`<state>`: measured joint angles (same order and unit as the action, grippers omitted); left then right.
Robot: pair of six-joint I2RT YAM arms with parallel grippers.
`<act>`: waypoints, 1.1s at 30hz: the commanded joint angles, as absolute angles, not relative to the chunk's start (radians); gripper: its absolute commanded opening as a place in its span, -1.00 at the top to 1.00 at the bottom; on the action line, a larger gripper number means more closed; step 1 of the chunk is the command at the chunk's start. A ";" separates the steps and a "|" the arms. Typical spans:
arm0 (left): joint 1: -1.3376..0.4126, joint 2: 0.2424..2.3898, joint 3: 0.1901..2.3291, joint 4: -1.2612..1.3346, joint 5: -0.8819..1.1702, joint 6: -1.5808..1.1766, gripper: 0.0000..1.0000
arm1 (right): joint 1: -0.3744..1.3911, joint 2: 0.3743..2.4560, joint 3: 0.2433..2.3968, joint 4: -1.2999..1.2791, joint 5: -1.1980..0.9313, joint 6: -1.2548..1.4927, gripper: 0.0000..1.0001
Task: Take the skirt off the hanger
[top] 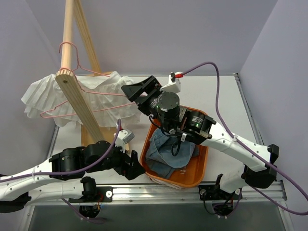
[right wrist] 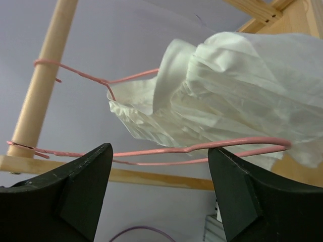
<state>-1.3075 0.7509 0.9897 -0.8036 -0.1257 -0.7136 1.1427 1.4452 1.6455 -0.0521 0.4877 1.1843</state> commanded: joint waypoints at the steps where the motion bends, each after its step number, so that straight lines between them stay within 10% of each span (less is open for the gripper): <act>1: -1.312 0.738 1.019 -0.739 -0.127 -0.706 -0.90 | 1.167 1.390 1.602 -0.078 0.451 1.192 -0.44; 12: -1.312 0.739 0.989 -0.736 -0.132 -0.712 -0.89 | 1.278 1.239 1.474 -0.038 0.466 1.149 -0.43; 22: -1.312 0.733 0.976 -0.710 -0.109 -0.716 -0.89 | 1.183 1.370 1.804 -0.176 0.535 0.580 -0.54; 33: -1.312 0.666 0.939 -0.746 -0.127 -0.713 -0.89 | 0.778 1.580 1.925 -0.190 -0.032 0.385 -0.62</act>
